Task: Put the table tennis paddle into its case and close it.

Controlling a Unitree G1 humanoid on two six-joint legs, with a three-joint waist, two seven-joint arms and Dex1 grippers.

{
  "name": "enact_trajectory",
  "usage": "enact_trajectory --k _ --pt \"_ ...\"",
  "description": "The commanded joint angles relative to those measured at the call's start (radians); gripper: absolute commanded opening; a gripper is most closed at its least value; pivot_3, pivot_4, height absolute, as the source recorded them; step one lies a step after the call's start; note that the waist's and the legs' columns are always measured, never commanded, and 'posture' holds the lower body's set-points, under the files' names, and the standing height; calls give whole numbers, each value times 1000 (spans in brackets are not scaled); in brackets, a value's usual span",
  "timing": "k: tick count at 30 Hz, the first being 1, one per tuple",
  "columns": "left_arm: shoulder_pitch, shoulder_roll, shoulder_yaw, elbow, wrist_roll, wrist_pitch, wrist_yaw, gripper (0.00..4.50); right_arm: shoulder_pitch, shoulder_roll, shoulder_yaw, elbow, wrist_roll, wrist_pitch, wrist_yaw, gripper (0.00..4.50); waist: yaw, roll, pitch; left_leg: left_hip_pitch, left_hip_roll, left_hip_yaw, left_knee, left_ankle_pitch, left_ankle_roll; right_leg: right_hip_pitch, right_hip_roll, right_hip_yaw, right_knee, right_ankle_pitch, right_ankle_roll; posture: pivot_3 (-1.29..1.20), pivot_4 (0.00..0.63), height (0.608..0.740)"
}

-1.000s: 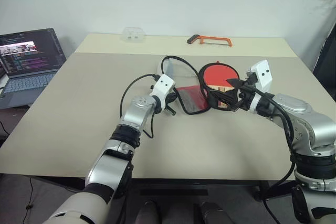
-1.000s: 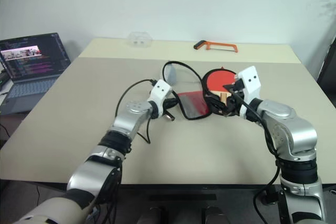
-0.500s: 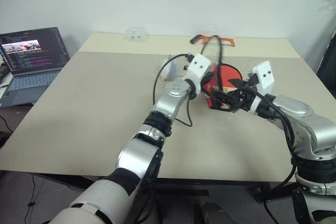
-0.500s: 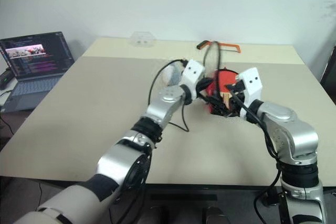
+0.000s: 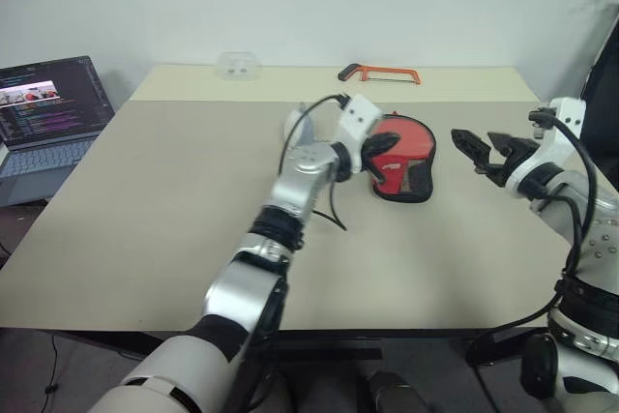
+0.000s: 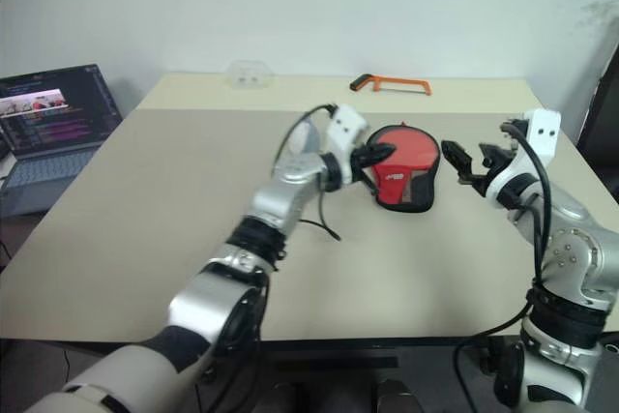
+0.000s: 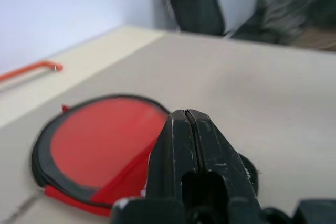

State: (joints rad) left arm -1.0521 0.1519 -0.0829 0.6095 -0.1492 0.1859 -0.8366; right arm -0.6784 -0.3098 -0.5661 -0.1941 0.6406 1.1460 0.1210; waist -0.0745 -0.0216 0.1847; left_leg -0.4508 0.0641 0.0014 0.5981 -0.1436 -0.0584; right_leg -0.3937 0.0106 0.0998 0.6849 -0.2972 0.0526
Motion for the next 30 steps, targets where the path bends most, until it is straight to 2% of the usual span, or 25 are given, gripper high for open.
enact_trajectory --k 1,2,5,8,13,21,30 --pt "35 110 52 -168 -99 136 -120 379 -52 31 -94 127 39 12 -82 4500 0 0 0 0 0 0 0 0 0 0 0 0 0 0 0 0 150 740" --pt "52 147 68 -198 -121 170 -136 600 -64 38 -116 181 42 -2 -96 4500 2 0 0 0 0 0 0 0 0 0 0 -1 0 0 0 0 150 740" --pt "125 246 84 -296 -159 245 -184 1630 -100 41 -178 337 53 -52 -128 4500 9 0 0 -1 -1 0 1 0 0 0 -1 -1 -1 0 0 0 150 740" --pt "229 347 104 -441 -222 340 -246 2740 -108 17 -171 445 45 -88 -110 4500 12 0 0 -1 0 0 0 0 0 1 -1 -1 -2 0 0 0 150 740" --pt "347 453 144 -585 -291 444 -255 4455 -106 -2 -158 544 59 -109 -81 4500 15 1 0 -1 0 0 -1 0 0 0 -1 -2 -2 0 0 0 150 740" --pt "489 514 151 -717 -295 454 -200 4455 -96 47 -116 609 83 -117 -39 4500 14 1 0 0 0 0 0 0 0 1 -1 -1 -2 0 0 0 150 740" --pt "502 506 132 -751 -302 468 -145 4455 -114 107 -49 659 70 -162 -8 4500 4 1 0 0 1 0 0 0 0 1 0 -1 -2 0 0 0 150 740"
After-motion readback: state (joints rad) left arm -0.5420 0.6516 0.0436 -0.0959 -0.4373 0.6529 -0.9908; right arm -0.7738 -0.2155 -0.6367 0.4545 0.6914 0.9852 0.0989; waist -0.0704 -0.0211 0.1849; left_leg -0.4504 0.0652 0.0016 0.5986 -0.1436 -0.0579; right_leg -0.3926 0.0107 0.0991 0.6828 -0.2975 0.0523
